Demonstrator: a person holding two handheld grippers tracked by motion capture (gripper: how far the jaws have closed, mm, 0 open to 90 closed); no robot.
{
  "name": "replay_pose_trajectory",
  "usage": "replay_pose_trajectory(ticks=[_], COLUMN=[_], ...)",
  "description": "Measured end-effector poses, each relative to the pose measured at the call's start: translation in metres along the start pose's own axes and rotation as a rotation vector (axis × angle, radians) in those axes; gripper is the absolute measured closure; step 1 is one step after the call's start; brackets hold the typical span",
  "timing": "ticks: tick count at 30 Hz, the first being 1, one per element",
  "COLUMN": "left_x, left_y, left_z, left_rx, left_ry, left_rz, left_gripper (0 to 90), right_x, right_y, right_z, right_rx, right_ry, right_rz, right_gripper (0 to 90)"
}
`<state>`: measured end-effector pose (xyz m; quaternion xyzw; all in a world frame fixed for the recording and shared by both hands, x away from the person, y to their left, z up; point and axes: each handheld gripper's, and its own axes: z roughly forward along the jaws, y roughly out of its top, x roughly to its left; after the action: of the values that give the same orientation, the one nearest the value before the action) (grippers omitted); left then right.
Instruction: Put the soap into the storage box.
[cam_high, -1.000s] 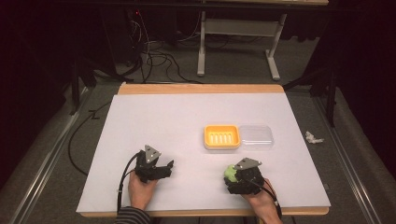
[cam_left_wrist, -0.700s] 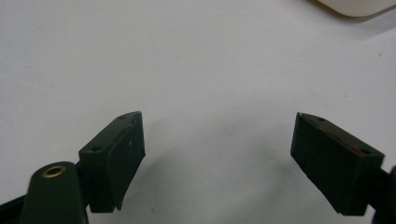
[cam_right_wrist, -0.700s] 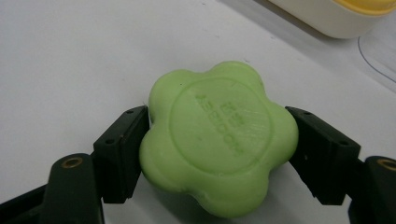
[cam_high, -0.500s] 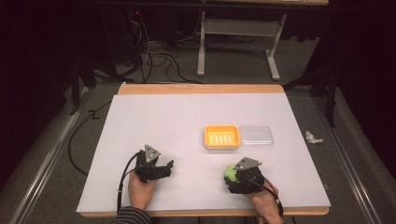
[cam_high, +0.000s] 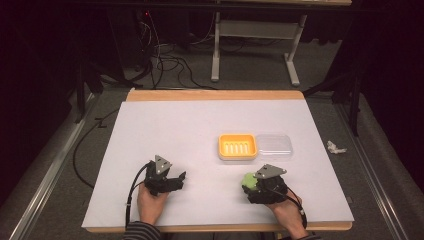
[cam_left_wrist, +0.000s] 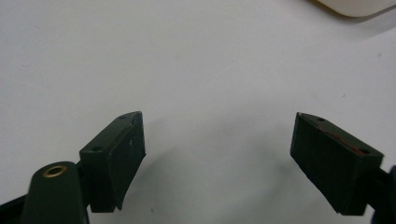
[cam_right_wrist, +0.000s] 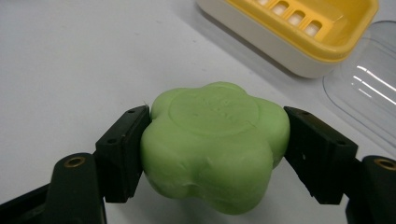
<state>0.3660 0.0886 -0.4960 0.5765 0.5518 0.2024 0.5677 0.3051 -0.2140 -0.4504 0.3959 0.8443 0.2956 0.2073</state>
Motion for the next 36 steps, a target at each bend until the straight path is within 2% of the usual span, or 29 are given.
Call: replay_pose_trajectory(ticks=[10, 15, 27, 36], left_x=[0.0, 0.0, 0.0, 0.0], left_y=[0.0, 0.0, 0.0, 0.0], left_z=[0.0, 0.0, -0.001, -0.001], left_rx=[0.0, 0.0, -0.004, -0.002], left_ry=[-0.003, -0.002, -0.008, -0.012], left_rz=[-0.001, 0.004, 0.007, 0.004], left_gripper=[18.3, 18.3, 17.9, 17.9], right_x=[-0.008, -0.015, -0.035, -0.048], right_y=[0.016, 0.025, 0.043, 0.055], right_z=[-0.008, -0.008, -0.002, 0.012], right_rx=[-0.039, -0.058, -0.095, -0.088], right_ry=[0.013, 0.023, 0.051, 0.054], right_rz=[-0.007, 0.004, 0.07, 0.106], right_gripper=[27.4, 27.4, 27.4, 27.4])
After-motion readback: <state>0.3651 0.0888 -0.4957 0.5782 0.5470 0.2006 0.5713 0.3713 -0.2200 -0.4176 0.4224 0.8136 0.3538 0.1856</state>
